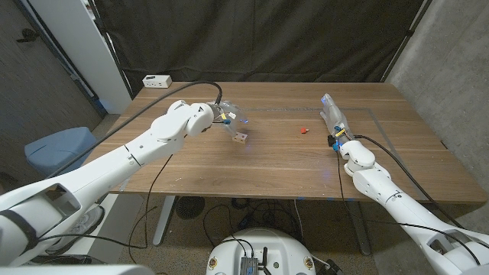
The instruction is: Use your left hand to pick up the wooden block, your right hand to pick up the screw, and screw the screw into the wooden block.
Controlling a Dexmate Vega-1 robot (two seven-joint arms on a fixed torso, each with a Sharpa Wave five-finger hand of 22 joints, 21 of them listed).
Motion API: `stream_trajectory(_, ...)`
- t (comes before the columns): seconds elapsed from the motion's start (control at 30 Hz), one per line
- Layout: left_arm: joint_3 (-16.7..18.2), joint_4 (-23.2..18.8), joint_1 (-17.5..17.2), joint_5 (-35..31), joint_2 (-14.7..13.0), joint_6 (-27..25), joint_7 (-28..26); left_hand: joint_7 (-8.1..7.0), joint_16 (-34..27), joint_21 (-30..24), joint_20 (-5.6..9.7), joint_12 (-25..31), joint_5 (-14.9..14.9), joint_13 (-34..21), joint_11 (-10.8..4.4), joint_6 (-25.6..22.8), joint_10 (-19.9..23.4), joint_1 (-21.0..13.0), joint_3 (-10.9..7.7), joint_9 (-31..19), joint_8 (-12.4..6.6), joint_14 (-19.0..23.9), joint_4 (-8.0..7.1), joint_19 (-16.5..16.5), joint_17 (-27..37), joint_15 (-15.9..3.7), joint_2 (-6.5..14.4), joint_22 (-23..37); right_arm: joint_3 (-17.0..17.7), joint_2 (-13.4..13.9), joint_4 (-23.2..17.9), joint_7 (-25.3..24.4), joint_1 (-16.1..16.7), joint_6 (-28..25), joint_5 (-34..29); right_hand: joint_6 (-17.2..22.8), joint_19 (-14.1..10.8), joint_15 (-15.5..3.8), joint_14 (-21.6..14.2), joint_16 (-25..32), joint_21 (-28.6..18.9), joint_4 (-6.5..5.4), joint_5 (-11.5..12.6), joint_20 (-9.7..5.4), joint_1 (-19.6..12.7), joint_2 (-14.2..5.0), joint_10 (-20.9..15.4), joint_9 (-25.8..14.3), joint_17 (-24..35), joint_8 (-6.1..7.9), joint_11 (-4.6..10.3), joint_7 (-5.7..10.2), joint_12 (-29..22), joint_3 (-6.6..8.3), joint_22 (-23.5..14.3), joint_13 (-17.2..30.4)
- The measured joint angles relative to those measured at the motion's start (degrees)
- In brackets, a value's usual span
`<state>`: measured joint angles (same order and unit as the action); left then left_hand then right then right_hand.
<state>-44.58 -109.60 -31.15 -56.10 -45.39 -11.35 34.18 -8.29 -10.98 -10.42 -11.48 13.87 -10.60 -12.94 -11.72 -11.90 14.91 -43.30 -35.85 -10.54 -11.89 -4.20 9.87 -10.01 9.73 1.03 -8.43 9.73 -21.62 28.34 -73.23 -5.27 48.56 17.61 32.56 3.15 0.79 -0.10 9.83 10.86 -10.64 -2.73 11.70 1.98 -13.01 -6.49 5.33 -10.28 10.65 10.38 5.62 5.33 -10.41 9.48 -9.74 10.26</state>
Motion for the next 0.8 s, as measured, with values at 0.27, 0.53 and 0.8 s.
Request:
stream_trajectory(0.27,-0.3,1.0,-0.4,-0.2,0.6,0.0,-0.6,-0.03,-0.3,-0.4,0.00,0.6,0.0,-0.3,0.15,-0.6,1.1,-0.7,0.24,0.0,-0.23,1.1,-0.24,0.0,0.0,0.43,0.1,0.0,-0.4,-0.1,0.8,0.3,-0.6,0.3,-0.3,-0.3,-1.0,-0.44,0.0,0.0,0.0,0.28,0.0,-2.83,0.0,0.00,0.0,0.0,0.0,0.00,0.00,-0.74,0.0,0.04,0.2,0.0)
stream_trajectory(0.53,-0.6,1.9,-0.7,0.1,1.1,-0.3,-1.3,0.28,-0.3,-0.7,0.01,0.5,0.0,-0.3,0.15,-0.9,1.1,-0.9,0.92,0.0,-0.23,1.5,-0.50,0.0,0.0,0.30,0.3,0.0,-0.6,-0.2,1.1,0.7,-0.8,0.4,-0.5,-0.4,-0.8,-0.44,0.0,0.0,0.0,0.28,0.0,-3.22,0.0,0.00,0.3,0.2,0.0,0.00,-0.31,-0.84,0.0,0.04,0.1,-0.1)
stream_trajectory(0.8,-1.0,2.5,-1.0,0.3,1.3,-0.5,-2.2,0.28,-0.3,-1.1,0.01,0.5,0.0,-0.5,0.15,-0.9,1.1,-0.9,1.31,0.0,-0.22,2.2,-0.46,0.0,0.0,-0.13,0.3,0.0,-0.8,0.0,1.0,0.9,-0.8,0.3,-0.6,-0.7,-0.8,-0.44,0.0,0.0,0.0,0.28,0.0,-3.22,0.0,-0.01,0.3,0.2,0.1,0.00,-0.31,-1.15,0.0,0.04,0.1,-0.1)
